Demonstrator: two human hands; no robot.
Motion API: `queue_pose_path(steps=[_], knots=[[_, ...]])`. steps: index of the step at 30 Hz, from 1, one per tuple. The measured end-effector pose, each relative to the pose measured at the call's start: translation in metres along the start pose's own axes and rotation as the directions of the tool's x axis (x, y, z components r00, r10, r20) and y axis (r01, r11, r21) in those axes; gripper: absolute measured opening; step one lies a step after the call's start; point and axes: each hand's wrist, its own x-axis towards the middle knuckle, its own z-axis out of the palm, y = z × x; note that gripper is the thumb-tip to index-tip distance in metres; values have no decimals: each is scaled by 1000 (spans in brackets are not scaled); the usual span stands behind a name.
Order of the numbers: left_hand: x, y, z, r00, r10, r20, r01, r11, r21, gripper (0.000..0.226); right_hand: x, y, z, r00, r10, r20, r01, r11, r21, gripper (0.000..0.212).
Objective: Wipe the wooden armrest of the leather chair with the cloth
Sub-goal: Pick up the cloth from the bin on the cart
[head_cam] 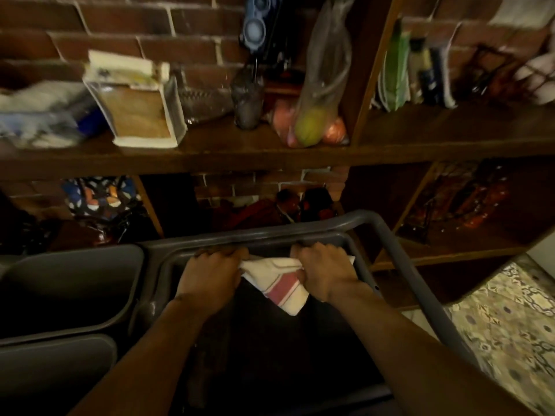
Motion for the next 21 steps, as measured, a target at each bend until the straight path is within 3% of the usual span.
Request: queue_pose_path(steps=[9, 21], knots=[[16, 3, -121, 973, 84, -213, -75, 996, 49, 26, -11, -15, -114, 973, 6, -231, -18, 999, -51, 25], [29, 23, -238, 902, 232, -363, -187, 970, 156, 19, -47, -20, -226, 902, 43, -430, -107, 986, -126, 25]])
